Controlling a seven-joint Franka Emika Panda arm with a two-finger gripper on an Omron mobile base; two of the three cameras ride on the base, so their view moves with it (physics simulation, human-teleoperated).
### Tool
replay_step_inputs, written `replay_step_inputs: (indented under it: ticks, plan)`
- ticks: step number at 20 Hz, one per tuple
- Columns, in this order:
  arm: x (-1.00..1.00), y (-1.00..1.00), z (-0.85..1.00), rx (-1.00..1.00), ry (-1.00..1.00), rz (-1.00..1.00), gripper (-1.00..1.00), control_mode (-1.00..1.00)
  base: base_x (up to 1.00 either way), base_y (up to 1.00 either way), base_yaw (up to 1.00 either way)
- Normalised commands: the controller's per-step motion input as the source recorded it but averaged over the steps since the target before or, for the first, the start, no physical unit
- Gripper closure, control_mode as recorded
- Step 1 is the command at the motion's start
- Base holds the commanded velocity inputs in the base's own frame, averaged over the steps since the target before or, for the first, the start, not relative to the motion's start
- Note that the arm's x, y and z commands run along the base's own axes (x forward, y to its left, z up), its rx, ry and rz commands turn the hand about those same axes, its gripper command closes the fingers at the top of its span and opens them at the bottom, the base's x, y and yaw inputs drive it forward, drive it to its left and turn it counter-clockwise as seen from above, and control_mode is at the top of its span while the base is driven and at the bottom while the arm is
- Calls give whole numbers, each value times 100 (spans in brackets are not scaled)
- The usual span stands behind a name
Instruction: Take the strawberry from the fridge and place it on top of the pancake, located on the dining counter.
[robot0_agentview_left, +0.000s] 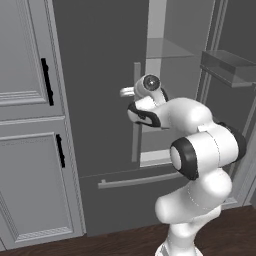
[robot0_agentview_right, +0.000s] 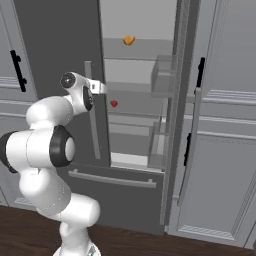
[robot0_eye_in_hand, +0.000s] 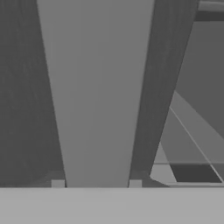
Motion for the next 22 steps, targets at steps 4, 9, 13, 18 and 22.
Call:
replay_step_inputs:
  ticks: [4,9,13,18,22]
  plan:
    - [-13,34,0,0,0,0,100,-100,0,0,0]
    - [-94,24,0,0,-1,0,100,-100,0,0,0]
    - [-100,40,0,0,0,0,100,-100,0,0,0]
    - [-100,57,0,0,1,0,100,-100,0,0,0]
    - [-94,68,0,0,5,0,100,-100,0,0,0]
